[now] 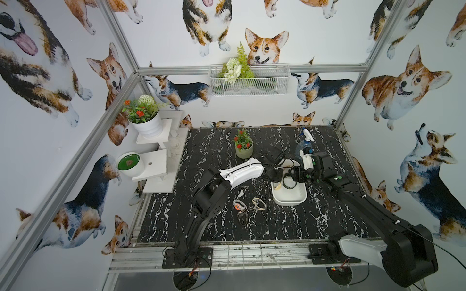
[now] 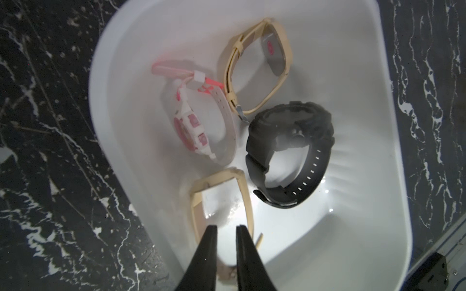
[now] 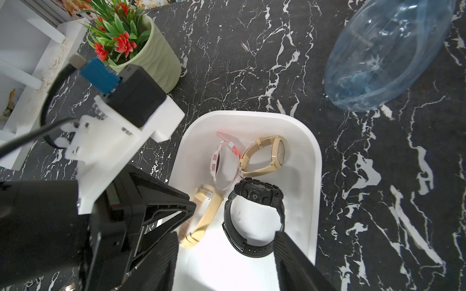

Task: Put the watch into the storage box
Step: Place the watch in the storage box, then pick up the watch at the center of the board.

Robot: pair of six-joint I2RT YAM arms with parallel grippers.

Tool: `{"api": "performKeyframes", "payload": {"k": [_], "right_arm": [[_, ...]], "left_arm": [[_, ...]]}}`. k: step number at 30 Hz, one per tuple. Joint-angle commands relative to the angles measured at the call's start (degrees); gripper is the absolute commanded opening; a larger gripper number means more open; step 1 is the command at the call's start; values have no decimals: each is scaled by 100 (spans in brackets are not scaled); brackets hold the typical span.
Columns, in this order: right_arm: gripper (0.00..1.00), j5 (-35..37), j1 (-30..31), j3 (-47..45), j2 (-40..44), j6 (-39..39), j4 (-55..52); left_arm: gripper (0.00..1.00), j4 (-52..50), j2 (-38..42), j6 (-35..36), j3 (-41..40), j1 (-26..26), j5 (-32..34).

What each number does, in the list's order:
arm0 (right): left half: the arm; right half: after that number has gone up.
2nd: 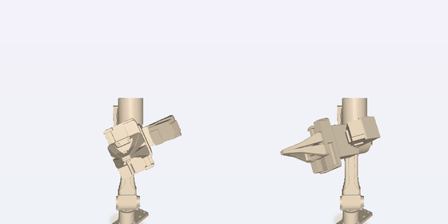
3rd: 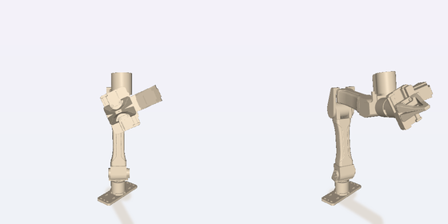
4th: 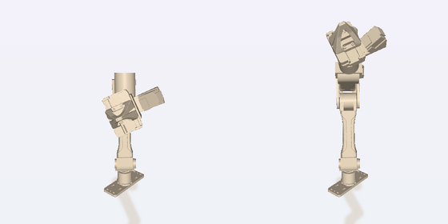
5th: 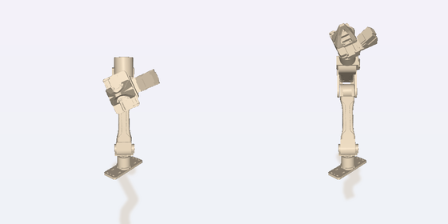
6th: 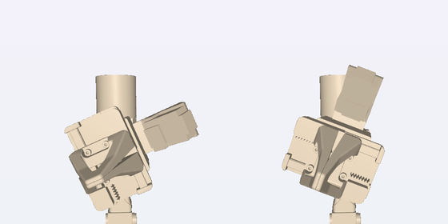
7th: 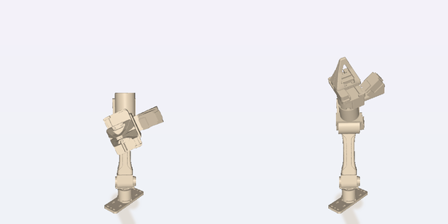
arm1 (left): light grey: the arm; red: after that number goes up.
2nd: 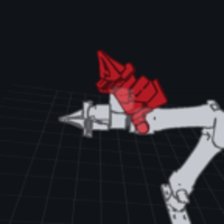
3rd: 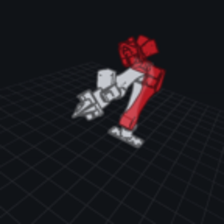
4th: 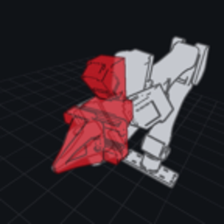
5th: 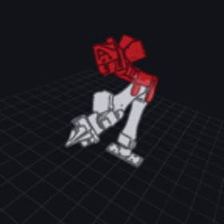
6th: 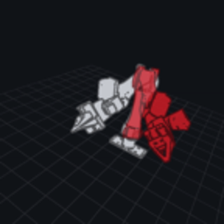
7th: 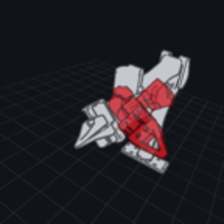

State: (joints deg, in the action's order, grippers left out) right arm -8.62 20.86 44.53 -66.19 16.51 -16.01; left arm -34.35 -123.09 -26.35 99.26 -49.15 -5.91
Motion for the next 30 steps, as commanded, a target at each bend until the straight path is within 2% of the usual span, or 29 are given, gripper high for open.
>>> {"api": "performKeyframes", "payload": {"k": [1, 6, 10, 21, 26, 30], "right_arm": [[66, -78, 4, -15, 16, -32, 187], [65, -131, 60, -7, 53, -104, 171], [64, -67, 322, 53, 11, -266, 177], [59, -57, 1815, 548, -683, -1058, 223], [58, 182, 2513, 839, -1328, -1332, 42], [57, 377, 2913, 1061, -1914, -1541, -129]], "left_arm": [[25, -98, 60, 190, 101, -1, 93], [26, 24, 442, 396, 31, 19, 322], [26, 500, 1032, 422, -458, 172, 270], [26, 1326, 2754, 176, -2522, 1610, 12], [26, 1760, 3498, 104, -3455, 2288, -375], [26, 2000, 3778, 243, -3933, 2508, -505]]}}
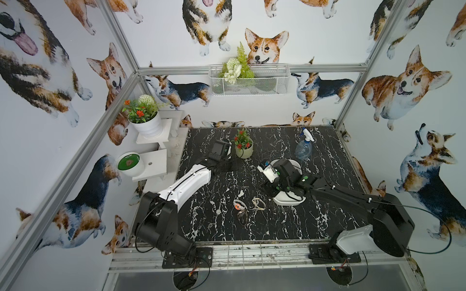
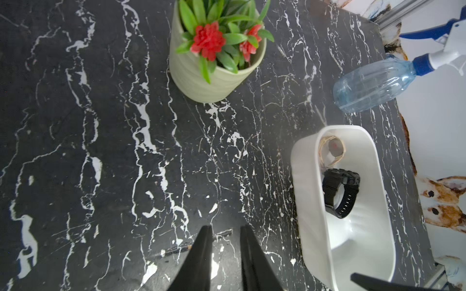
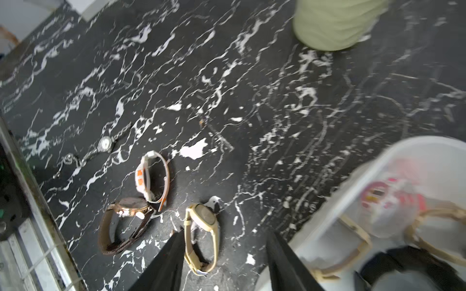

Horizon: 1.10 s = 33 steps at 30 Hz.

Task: Put the watch into the storage box
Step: Pick up the watch at the center of the board.

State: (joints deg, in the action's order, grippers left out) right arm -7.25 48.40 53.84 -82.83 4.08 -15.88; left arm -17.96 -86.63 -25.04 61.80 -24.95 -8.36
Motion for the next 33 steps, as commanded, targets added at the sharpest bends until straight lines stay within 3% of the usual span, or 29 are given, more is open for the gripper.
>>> {"api": "performKeyframes", "payload": {"k": [1, 10, 21, 25, 29, 33], "right_arm": [[57, 249, 231, 170, -395, -323, -152], [60, 267, 485, 475, -1385, -562, -545], [61, 355, 600, 697, -1831, -677, -709], [53, 348, 618, 735, -1920, -698, -732], [30, 324, 625, 768, -1956, -698, -758], [19, 296, 627, 787, -1924, -719, -759]], "left_arm": [[26, 433, 174, 130, -283, 135, -293], [26, 723, 235, 135, -660, 296, -597], [26, 750, 138, 154, -620, 297, -658], [26, 741, 129, 175, -625, 296, -646], [27, 723, 129, 193, -617, 297, -632], [27, 706, 130, 209, -606, 298, -631]]}}
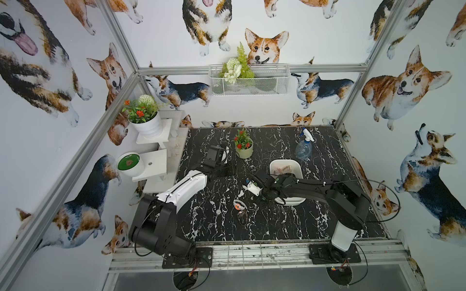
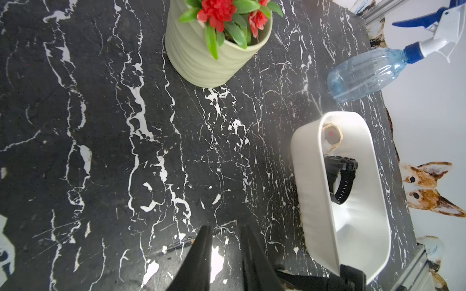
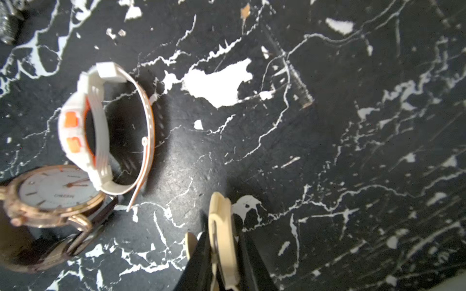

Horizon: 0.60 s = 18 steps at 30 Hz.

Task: Put the watch into the storage box
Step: Pick up the watch at the center of the board.

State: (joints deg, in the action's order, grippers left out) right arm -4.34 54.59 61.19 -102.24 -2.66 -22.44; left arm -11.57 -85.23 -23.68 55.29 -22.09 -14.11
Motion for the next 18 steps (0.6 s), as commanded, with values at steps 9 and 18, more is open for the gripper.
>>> {"api": "performKeyframes", "payload": {"k": [9, 18], "right_arm": [[7, -313, 0, 28, 297, 50, 94], [6, -860, -894, -583, 1663, 997, 1096]], "left_arm": [[27, 132, 33, 99, 3, 19, -164], [27, 586, 88, 285, -27, -194, -900]]}}
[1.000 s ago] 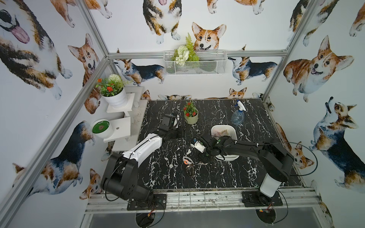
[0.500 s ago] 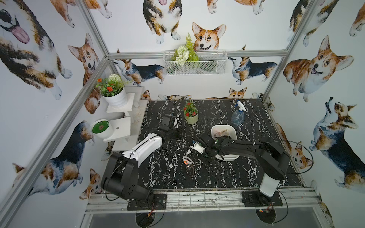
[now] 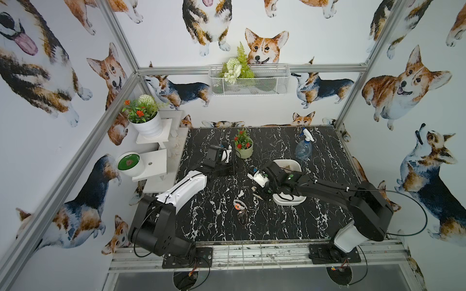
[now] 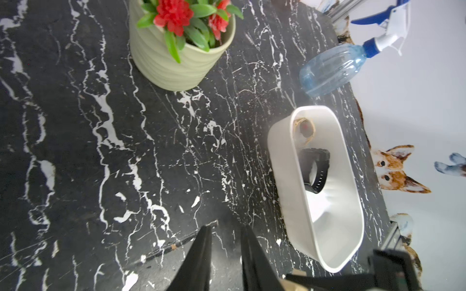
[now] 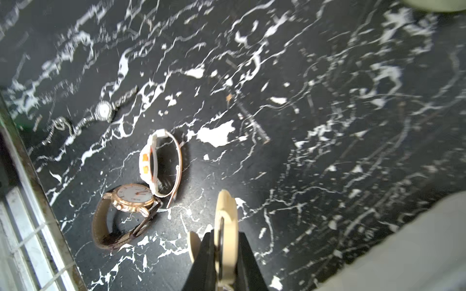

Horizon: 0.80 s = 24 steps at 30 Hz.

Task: Put the watch into the storage box
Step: Pick up the watch at the center of the board, then place the watch in the storage box.

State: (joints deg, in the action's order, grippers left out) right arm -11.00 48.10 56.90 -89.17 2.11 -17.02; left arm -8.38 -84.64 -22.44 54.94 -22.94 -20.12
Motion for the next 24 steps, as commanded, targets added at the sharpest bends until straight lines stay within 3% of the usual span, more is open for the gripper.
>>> {"api": "performKeyframes", "payload": {"k": [1, 9, 20, 24], "right_arm": [[6, -89, -367, -208, 500, 637, 597], [3, 633, -1632, 191, 648, 1298, -286], [5, 1274, -1882, 663, -281, 1519, -671], [7, 1184, -1926, 689, -479, 1564, -561]], "left_arm": [[27, 267, 7, 184, 26, -194, -251], [28, 867, -298, 132, 146, -987, -193], [30, 815, -658, 155, 473, -1353, -190], [30, 719, -650, 199, 492, -1364, -102]]}}
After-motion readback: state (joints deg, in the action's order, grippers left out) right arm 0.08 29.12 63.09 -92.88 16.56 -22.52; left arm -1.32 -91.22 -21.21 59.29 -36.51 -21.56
